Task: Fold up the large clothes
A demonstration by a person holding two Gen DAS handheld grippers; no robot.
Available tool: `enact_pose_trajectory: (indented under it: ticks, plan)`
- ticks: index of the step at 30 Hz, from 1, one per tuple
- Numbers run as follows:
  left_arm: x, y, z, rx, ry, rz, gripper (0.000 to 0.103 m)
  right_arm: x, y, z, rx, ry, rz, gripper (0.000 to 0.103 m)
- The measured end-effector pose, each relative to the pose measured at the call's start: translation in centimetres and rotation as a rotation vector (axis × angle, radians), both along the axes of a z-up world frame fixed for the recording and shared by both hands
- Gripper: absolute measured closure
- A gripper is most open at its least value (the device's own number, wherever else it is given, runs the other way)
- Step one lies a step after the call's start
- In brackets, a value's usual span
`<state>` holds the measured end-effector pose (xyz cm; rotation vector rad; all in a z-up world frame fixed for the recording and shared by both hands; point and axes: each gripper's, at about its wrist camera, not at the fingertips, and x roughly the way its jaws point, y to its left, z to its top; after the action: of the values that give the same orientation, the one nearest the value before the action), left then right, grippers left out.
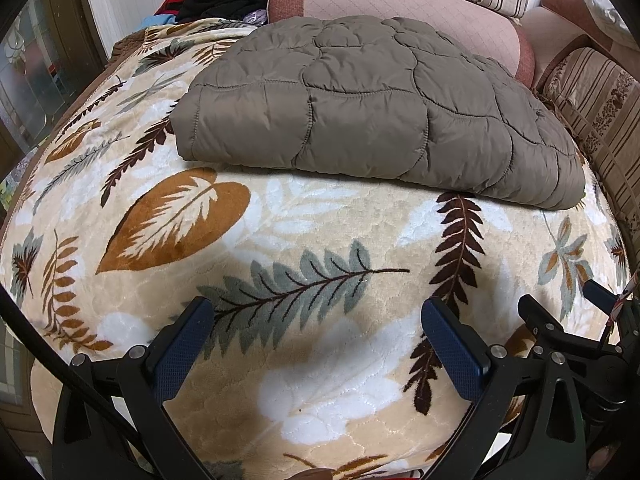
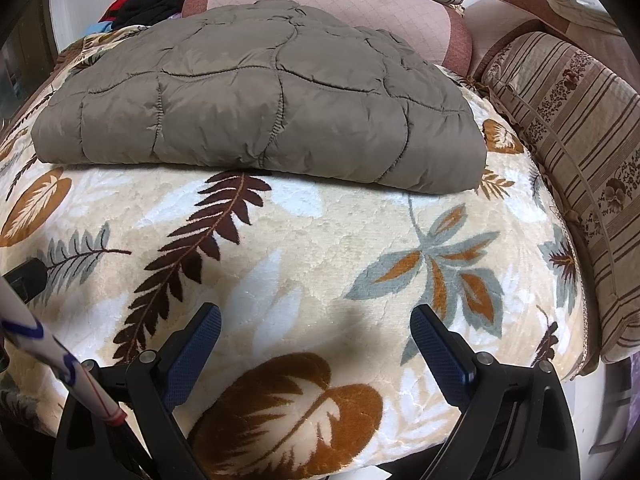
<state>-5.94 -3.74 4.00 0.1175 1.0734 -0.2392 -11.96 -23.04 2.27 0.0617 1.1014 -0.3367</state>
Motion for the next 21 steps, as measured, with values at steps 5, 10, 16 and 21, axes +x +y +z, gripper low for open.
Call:
enact_pose_trajectory:
  ticks: [5, 10, 16, 21]
  plan:
    - [0.04, 0.06, -0.01, 0.001, 0.0, -0.003, 0.0, -0.04, -0.04, 0.02, -0.001, 0.001, 0.001, 0.005]
    - [0.11, -0.02, -0.02, 0.003, 0.003, -0.005, 0.0, -0.01, -0.03, -0.03, -0.001, 0.001, 0.001, 0.005]
    - [0.09, -0.07, -0.08, 0.001, 0.004, -0.006, 0.0, 0.07, 0.11, -0.23, -0.003, 0.005, 0.005, 0.005]
    - [0.07, -0.17, -0.19, 0.006, 0.006, -0.013, 0.0, 0.05, 0.33, -0.26, -0.008, -0.004, 0.016, 0.005]
